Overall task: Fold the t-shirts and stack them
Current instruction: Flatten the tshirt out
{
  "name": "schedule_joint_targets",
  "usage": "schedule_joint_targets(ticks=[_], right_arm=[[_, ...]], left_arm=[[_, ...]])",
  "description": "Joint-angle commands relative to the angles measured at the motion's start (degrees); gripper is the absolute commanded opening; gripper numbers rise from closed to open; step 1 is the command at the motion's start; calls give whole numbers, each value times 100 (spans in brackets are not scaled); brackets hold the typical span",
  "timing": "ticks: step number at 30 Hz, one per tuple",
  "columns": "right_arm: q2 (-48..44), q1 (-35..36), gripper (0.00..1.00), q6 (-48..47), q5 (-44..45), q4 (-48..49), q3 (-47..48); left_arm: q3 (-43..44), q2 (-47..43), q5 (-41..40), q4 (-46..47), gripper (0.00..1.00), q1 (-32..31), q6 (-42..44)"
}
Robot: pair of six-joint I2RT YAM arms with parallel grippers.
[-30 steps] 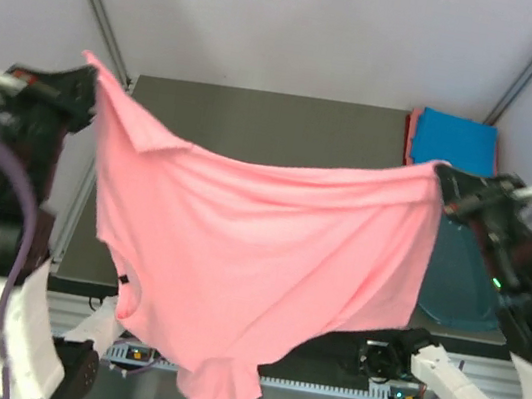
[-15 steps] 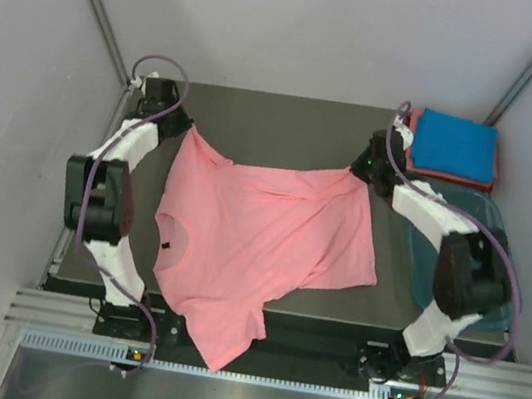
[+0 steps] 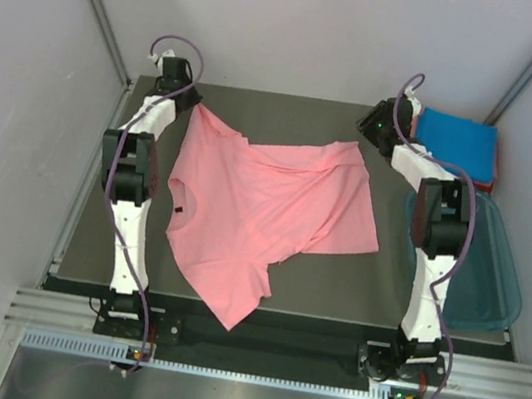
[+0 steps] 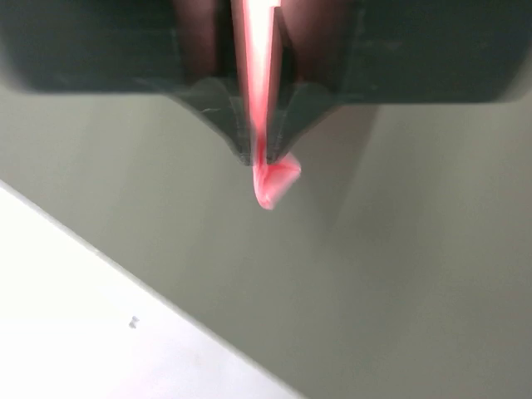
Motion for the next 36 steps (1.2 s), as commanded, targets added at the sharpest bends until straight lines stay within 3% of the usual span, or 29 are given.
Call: schedule_joint_targets(ticks=[1, 4, 6, 8, 11, 15, 21, 26, 29, 31, 36], right_arm=[[-175, -48, 48, -281, -154, 93, 405], [-667, -40, 50, -360, -101, -495, 115], [-1043, -48, 49, -448, -136, -1337, 27], [-1317, 4, 46, -536, -93, -1953, -87], [-2141, 144, 42, -685, 126, -3078, -726], [-3144, 268, 41, -887, 522, -3519, -1905], [-4313, 444, 40, -967, 488, -3512, -3793], [-5025, 540, 38, -537, 575, -3380, -4849], [-5264, 558, 39, -300, 716, -3249, -5123], [-5352, 558, 39, -229, 804, -3020, -5326], [-5247, 558, 40, -185, 1111, -2589, -5511]], left_arm=[[399, -166, -217, -164, 22, 75, 258], [540, -402, -173, -795, 40, 66, 433], [418, -631, -365, -1191, 45, 40, 539], [199, -1105, -638, -1781, 47, -4, 688], [-940, -1931, -1271, -2132, 48, -180, 698], [-2269, -2802, -754, -2222, 48, -189, 320], [-3675, -3479, -288, -2311, 46, -189, -93], [-4704, -3980, -630, -2099, 48, -180, -261], [-5004, -4130, -666, -1871, 49, -49, -252], [-5215, -4261, -193, -1521, 49, 214, -121], [-5436, -4289, 108, -974, 53, 768, -41]])
